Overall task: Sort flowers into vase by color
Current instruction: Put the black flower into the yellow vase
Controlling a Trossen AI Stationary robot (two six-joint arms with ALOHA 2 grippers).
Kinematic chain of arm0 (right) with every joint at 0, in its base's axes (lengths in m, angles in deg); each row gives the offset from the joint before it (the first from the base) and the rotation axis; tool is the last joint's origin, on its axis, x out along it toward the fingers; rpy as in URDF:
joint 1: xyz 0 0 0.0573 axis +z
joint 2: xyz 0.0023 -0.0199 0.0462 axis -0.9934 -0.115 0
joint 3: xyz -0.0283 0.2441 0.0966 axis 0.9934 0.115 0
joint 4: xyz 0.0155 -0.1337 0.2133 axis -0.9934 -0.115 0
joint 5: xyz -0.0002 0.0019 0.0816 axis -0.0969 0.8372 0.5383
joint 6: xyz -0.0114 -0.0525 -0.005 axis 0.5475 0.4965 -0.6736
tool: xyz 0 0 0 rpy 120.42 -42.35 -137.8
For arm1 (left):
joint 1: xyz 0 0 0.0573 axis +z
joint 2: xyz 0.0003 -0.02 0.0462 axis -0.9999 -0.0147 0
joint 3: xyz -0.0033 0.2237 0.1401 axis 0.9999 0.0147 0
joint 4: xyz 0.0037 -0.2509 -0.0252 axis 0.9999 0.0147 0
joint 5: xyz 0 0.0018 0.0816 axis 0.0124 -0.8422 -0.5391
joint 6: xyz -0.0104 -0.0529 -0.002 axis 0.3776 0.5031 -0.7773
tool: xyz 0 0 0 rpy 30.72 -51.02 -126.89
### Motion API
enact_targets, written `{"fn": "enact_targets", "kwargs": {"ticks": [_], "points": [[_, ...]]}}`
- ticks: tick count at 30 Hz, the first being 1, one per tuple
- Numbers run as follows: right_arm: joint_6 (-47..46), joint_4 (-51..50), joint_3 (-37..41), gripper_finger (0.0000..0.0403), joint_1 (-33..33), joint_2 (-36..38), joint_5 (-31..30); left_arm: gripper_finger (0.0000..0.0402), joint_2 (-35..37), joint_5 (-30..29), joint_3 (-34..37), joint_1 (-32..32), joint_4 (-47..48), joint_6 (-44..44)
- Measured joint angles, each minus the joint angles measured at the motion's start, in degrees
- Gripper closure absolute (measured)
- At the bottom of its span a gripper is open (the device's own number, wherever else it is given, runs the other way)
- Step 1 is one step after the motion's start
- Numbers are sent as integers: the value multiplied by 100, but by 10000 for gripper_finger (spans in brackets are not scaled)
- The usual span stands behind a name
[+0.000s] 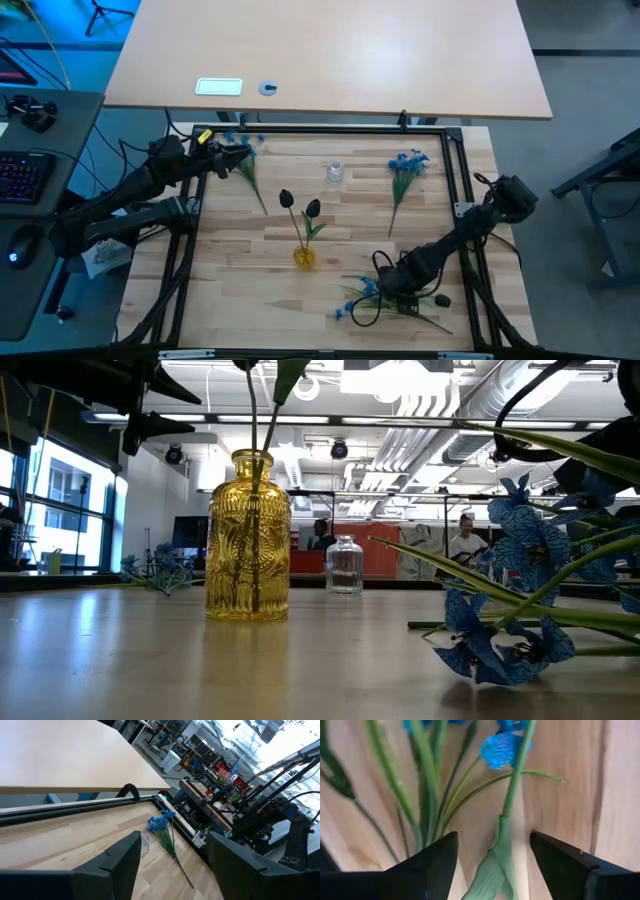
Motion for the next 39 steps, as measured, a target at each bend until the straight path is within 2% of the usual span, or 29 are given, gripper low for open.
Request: {"fn": "enact_targets", "kwargs": {"ticks": [4,9,11,14,18,24,27,30,32,35,39], "points": [[-482,56,237,209,68,3,-244,188,1,-16,0,-2,0,-35],[-348,-210,246,352,116,55,-420,188,-1,-41,0,-2,-217,164],[-127,-380,183,387,104,196,-431,188,-1,-59,0,-1,-566,424],[-6,-1274,50,385,-6,618,-532,188,1,-61,0,0,-1208,477],[258,-2074,-181,397,-196,1530,-865,188,1,-68,-2,2,-2053,463],[-93,-2200,-346,399,-821,2961,-2032,188,1,-182,-7,2,-2919,584],[-105,-1492,-348,400,-1313,3502,-2720,188,-9,-361,-7,2,-3068,688],[668,-210,-350,401,-1916,3784,-2979,188,-100,-427,-7,0,-3116,746],[1445,780,-350,402,-2351,3804,-2916,188,-209,-429,-7,0,-3235,878],[2845,2197,-363,402,-2937,3609,-2383,188,-469,-366,-59,-2,-3381,1372],[4679,3259,-407,402,-3460,3132,-1941,188,-1036,126,-478,-92,-3373,1909]]}}
